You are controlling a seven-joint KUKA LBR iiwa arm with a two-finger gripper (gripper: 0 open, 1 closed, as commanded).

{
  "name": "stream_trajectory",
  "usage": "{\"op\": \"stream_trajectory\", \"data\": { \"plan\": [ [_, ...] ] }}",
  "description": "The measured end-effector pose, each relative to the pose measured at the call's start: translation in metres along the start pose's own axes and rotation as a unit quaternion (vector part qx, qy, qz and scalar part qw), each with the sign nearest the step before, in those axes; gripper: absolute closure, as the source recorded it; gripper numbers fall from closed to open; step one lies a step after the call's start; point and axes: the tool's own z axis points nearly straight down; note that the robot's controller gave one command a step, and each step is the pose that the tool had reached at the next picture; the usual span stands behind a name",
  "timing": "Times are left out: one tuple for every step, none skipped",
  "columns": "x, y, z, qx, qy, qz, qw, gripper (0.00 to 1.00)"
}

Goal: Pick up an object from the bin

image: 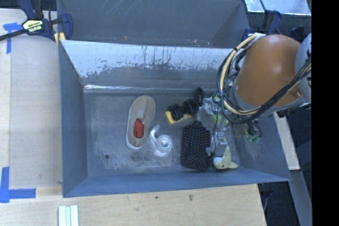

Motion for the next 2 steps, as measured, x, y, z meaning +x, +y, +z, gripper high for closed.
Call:
{"op": "stream_trajectory", "data": {
  "plan": [
    [-0.002, 0.0, -0.004, 0.0, -0.0044, 0.0, 1.0, 0.0],
    [-0.01, 0.049, 0.023, 0.001, -0.0028, 0.017, 0.9998, 0.0]
  ]
}}
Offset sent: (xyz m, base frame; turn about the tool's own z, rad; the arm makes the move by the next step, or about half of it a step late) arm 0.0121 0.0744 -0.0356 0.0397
